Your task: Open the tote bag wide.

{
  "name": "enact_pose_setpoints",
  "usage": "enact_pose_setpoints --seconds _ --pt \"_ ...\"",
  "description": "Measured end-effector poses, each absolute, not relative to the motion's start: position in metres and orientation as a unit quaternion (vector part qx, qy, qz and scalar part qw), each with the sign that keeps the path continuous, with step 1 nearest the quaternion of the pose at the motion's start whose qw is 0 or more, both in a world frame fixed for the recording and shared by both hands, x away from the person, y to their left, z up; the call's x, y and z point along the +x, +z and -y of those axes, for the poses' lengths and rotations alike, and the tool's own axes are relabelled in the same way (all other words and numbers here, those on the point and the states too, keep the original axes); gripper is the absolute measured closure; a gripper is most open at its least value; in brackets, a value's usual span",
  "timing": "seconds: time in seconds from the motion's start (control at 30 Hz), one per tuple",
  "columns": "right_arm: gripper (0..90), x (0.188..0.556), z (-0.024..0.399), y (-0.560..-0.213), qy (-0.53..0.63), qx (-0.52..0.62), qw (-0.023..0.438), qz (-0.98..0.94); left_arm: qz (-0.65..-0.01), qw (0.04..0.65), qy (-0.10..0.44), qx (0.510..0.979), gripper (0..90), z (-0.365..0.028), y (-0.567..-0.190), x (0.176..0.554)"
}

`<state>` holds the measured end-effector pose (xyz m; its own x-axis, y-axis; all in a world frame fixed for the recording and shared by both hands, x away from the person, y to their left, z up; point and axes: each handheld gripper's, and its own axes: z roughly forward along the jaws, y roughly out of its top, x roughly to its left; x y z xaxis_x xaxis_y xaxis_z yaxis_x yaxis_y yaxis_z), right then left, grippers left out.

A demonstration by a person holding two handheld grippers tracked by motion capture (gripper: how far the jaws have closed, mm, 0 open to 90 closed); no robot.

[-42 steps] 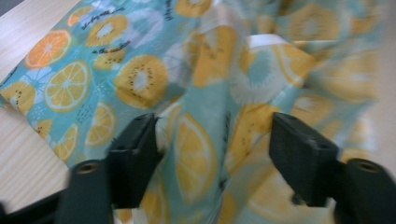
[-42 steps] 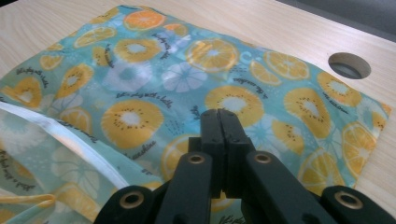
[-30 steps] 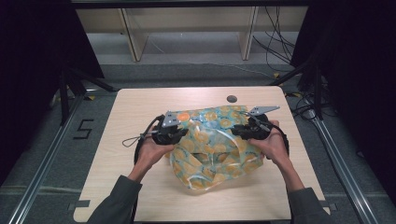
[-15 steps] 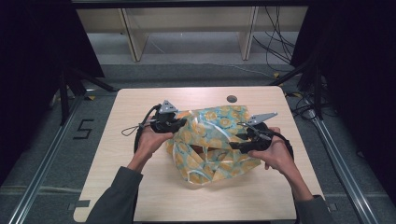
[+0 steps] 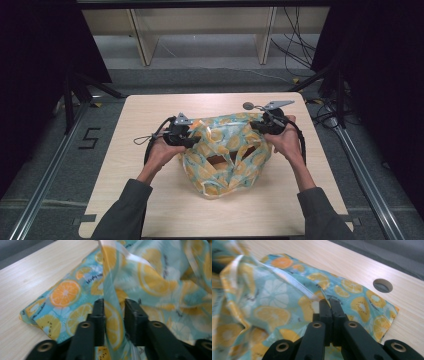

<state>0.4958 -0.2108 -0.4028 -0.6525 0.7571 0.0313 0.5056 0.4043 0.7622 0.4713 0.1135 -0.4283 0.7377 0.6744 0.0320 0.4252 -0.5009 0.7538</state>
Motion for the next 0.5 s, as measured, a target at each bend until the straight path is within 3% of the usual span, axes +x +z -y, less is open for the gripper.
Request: enact_pose_setpoints --seconds 0.13,0.2,0.37,0.4,0.43,0.47,0.5 --pt "90.0 0.513 0.205 -0.416 0.376 0.411 0.159 -0.815 -0.327 0.376 0.179 0.848 47.7 -0.114 -0.415 0.454" --pt "90.0 0.519 0.204 -0.418 0.368 0.427 0.147 -0.813 -0.315 0.388 0.207 0.841 43.3 -0.115 -0.401 0.44" --pt "90.0 0.526 0.206 -0.421 0.348 0.429 0.15 -0.82 -0.294 0.427 0.246 0.819 45.9 -0.107 -0.373 0.408" --pt "90.0 0.526 0.206 -0.422 0.338 0.43 0.151 -0.824 -0.277 0.434 0.231 0.825 48.8 -0.103 -0.37 0.404" --pt "90.0 0.522 0.201 -0.421 0.345 0.457 0.122 -0.811 -0.27 0.441 0.207 0.83 51.0 -0.098 -0.369 0.403" --pt "90.0 0.526 0.203 -0.425 0.356 0.428 0.148 -0.817 -0.259 0.408 0.179 0.857 51.3 -0.085 -0.377 0.405" --pt "90.0 0.526 0.204 -0.424 0.351 0.425 0.144 -0.822 -0.259 0.408 0.179 0.857 51.2 -0.085 -0.377 0.405"
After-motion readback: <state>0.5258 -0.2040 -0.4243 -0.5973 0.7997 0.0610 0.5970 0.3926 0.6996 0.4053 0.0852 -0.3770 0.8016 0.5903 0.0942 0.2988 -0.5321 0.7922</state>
